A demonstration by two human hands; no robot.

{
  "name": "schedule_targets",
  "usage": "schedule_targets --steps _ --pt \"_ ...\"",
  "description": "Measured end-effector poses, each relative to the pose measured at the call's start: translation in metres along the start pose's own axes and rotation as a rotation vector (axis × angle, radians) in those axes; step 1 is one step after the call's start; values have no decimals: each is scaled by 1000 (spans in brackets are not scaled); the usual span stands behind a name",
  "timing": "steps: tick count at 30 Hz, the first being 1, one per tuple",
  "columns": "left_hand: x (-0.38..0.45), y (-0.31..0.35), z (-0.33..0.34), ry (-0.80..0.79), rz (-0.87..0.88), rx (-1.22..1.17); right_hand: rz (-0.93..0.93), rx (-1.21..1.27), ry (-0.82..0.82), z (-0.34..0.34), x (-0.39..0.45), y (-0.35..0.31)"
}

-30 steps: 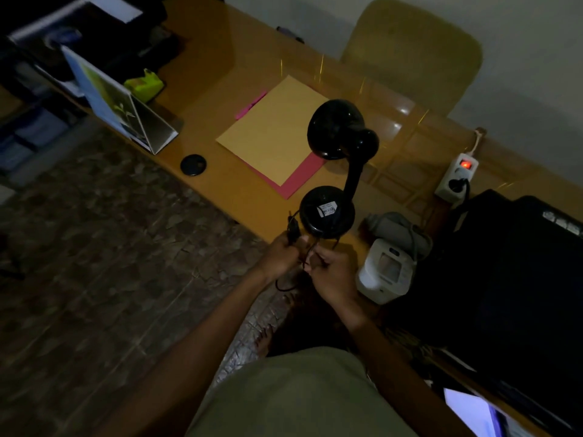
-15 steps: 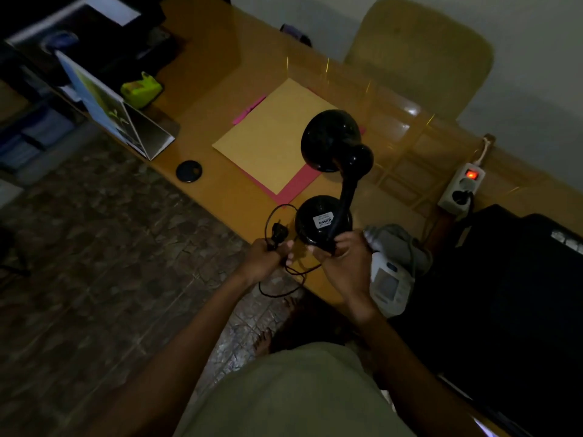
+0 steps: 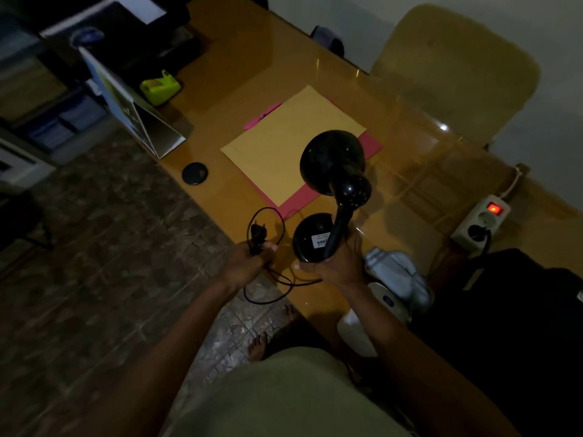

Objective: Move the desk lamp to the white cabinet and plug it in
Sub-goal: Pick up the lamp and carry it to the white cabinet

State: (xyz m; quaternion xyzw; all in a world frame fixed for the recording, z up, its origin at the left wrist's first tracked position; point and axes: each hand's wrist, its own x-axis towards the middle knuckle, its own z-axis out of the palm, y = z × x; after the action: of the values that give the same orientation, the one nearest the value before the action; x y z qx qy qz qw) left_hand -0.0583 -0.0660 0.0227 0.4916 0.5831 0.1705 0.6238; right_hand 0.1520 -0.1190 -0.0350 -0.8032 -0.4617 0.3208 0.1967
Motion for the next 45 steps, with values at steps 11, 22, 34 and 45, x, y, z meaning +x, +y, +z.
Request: schedule_targets --steps 11,22,34,45 --pt "7 5 21 170 35 134 -50 70 120 5 -2 -1" --pt "-12 20 27 305 427 614 -58 11 162 -8 -9 -28" --pt "-46 14 -49 493 658 652 -279 46 118 1 -21 -128" --pt "-89 -13 -230 752 705 655 -505 -19 96 91 -48 -298"
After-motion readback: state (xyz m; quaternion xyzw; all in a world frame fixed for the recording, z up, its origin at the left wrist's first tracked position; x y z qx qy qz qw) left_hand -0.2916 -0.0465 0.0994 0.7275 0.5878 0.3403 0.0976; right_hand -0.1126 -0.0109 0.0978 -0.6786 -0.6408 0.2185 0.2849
